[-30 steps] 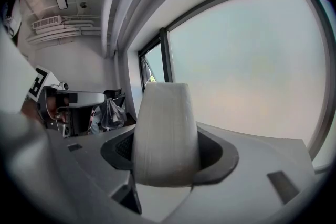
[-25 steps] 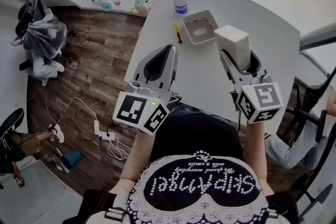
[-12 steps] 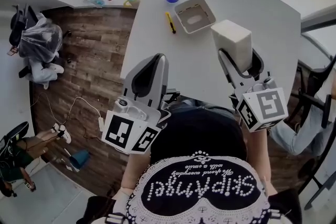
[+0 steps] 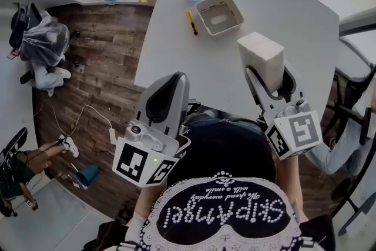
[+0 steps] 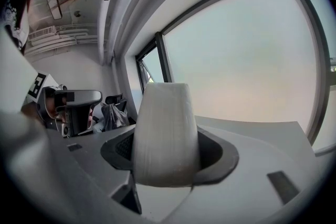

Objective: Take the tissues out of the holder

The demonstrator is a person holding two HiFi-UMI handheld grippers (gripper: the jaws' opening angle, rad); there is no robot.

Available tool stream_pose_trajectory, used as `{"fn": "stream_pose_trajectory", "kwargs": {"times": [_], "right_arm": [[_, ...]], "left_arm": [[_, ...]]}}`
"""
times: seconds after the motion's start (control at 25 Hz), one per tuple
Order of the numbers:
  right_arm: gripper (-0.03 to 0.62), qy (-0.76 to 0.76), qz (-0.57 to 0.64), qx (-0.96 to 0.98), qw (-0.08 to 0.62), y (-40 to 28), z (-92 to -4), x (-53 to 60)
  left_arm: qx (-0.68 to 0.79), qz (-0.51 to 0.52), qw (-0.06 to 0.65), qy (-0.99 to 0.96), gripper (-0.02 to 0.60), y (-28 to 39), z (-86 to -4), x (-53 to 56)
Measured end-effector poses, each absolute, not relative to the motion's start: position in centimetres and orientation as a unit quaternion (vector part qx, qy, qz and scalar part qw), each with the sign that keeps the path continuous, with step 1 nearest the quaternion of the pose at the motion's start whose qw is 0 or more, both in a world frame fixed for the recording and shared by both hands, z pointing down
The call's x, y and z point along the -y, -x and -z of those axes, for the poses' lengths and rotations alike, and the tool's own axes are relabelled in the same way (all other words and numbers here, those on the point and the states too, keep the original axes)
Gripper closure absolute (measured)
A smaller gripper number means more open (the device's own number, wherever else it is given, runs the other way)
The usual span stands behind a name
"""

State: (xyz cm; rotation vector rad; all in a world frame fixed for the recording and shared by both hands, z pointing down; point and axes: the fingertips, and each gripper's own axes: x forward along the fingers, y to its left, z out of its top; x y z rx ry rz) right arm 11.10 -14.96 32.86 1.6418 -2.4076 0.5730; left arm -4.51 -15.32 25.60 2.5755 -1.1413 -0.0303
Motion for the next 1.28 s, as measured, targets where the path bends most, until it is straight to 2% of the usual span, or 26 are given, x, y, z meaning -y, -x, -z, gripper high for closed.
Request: {"fn": "stream_pose_trajectory", "kwargs": {"times": [1.28], "right_arm": [[0.316,-0.522,-0.198,0.822,0.113,-9.3,-33.4,8.8]], "left_arm": [[0.41,0.003,0.164,-0.897,0.58,5.3,-26.9,14.5]]}}
